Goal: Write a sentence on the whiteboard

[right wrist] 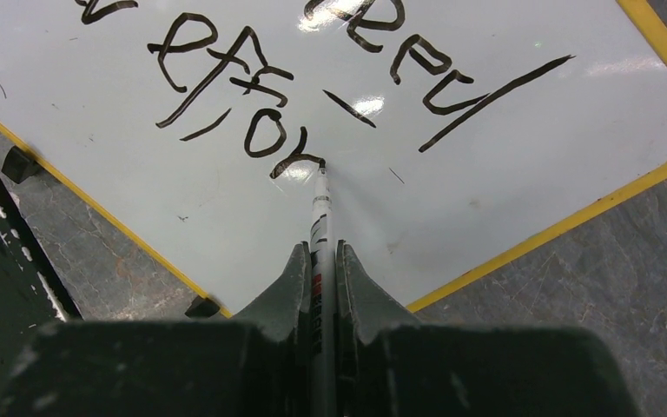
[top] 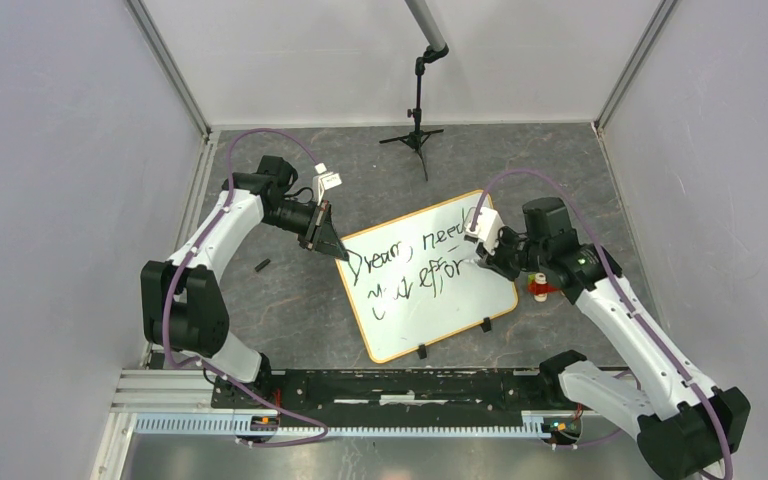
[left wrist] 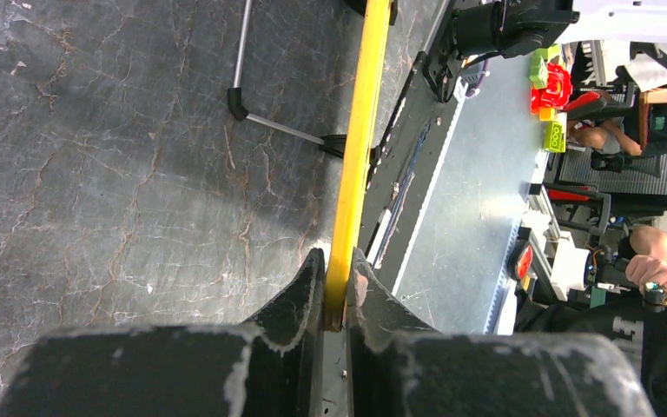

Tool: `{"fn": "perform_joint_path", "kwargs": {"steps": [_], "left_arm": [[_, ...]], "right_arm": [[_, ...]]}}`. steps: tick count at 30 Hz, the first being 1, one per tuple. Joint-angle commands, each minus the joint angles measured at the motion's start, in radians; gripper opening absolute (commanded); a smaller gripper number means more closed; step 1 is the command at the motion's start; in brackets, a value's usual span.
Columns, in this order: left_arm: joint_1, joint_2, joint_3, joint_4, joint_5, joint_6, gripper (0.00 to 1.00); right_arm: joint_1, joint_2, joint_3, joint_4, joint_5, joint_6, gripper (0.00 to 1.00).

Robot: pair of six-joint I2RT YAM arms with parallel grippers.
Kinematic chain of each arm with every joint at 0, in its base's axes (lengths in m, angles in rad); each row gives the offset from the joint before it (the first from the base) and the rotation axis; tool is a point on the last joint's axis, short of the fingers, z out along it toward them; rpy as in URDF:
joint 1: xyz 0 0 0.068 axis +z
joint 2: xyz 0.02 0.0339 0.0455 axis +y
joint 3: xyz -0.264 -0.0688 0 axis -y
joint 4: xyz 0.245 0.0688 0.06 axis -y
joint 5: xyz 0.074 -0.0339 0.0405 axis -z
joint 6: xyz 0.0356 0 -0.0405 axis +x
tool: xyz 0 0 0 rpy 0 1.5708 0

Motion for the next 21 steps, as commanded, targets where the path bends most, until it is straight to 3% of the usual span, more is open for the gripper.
{"fn": "perform_joint_path", "kwargs": {"steps": [1, 21], "left_arm": [[-0.017, 0.028, 0.005, 0.044, -0.114, 0.012, 0.02], [-0.017, 0.027, 0.000, 0.044, -0.114, 0.015, 0.02]], "right_arm": [[-0.005, -0.033, 0.040, -0.006, -0.032, -0.034, 0.00], [-0.028, 0.012, -0.011, 0.046, 0.073, -0.039, 0.00]]}}
